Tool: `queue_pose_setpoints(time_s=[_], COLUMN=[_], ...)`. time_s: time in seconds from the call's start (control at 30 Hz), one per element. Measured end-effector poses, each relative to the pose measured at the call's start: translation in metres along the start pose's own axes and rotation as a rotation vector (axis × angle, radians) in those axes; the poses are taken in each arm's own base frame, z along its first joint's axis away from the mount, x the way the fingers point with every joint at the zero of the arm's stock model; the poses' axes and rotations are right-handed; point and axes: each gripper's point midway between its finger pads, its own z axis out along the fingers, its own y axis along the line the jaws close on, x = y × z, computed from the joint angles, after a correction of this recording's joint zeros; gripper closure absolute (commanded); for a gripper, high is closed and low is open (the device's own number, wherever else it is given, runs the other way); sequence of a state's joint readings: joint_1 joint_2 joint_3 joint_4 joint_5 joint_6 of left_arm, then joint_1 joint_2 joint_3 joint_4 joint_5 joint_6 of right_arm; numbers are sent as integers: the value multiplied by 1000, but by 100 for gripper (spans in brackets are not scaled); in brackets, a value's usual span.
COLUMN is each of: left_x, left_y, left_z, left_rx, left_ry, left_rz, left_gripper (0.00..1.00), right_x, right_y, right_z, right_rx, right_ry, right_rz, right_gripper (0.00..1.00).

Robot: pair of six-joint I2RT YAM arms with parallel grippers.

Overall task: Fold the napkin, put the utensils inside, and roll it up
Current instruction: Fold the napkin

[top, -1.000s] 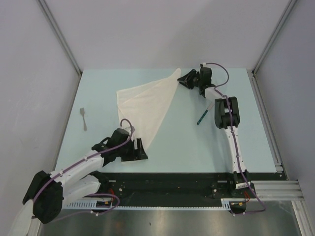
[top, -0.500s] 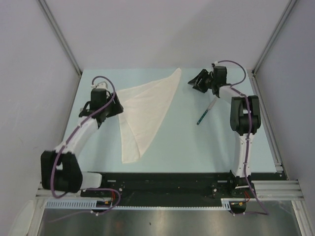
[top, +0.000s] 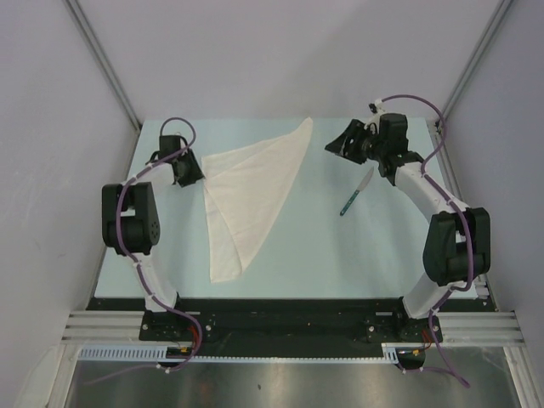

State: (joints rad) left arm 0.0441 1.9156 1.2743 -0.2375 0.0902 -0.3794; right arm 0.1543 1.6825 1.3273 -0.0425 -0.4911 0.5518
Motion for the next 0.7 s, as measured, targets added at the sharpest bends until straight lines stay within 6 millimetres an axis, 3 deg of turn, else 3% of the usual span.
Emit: queue_pose_setpoints(time_s=[0.13, 0.3, 0.5, 0.7], left_x=[-9, 0, 8, 4], left_y=[-6, -3, -4, -8], left_z=[11, 19, 27, 32], left_rx=[26, 23, 39, 53], left_ry=[-10, 21, 46, 46], left_rz=[3, 3, -1, 2], left_gripper=[64, 67, 71, 73], right_x=[35, 65, 70, 71], right_y=[-8, -17, -19, -14], right_z=[-5, -13, -17, -17], right_rx=[43, 85, 99, 91], right_ry=[79, 154, 163, 165], right_rz=[19, 36, 36, 29], right_gripper=[45, 45, 46, 46])
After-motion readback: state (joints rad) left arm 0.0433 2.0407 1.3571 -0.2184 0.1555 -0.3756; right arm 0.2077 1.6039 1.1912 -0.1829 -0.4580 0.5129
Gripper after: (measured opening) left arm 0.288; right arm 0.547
